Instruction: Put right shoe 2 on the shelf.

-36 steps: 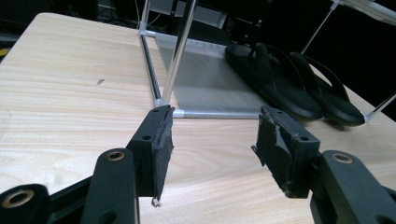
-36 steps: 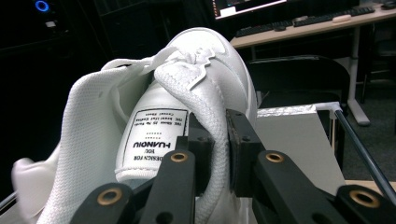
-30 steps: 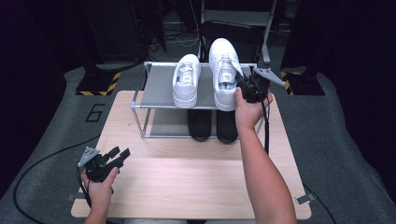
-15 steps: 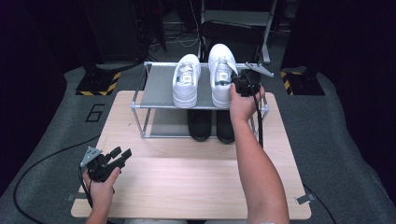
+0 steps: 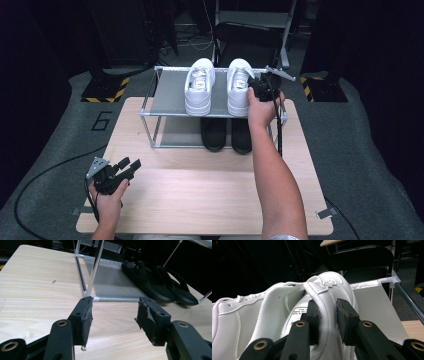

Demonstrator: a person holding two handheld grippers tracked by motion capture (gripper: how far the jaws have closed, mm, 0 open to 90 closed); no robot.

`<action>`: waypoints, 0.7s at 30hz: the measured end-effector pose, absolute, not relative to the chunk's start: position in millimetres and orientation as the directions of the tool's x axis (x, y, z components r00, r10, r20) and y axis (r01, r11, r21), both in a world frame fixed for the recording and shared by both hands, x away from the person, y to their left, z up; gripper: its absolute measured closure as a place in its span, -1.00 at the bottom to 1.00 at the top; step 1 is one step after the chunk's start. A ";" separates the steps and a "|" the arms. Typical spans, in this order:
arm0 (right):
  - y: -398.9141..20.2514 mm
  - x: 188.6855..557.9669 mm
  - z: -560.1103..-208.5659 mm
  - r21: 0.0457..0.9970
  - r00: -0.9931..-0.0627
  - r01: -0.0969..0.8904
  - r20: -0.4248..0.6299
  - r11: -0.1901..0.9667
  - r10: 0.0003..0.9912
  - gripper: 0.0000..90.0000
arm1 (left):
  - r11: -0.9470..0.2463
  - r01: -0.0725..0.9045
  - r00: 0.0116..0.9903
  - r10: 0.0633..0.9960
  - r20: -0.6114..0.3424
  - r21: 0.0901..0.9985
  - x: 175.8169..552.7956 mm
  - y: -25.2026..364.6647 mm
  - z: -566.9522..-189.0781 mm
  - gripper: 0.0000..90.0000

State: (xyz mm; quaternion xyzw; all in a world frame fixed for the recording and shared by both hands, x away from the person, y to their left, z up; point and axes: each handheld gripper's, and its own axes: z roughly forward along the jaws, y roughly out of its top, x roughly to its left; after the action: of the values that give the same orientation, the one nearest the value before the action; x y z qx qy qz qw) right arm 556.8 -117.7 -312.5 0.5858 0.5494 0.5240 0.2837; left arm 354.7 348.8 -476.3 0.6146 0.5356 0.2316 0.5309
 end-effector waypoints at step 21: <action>-127.9 512.2 -287.7 0.962 -0.223 0.213 0.216 -0.169 0.951 0.22 | 0.122 0.421 0.315 0.910 -0.271 0.899 352.7 346.9 -476.7 -0.01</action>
State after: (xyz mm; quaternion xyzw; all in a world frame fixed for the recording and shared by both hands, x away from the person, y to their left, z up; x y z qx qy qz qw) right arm 512.2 -127.9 -287.7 0.5271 0.5519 0.5538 0.3331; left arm 352.7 346.9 -476.7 0.6199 0.5366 0.2339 0.5226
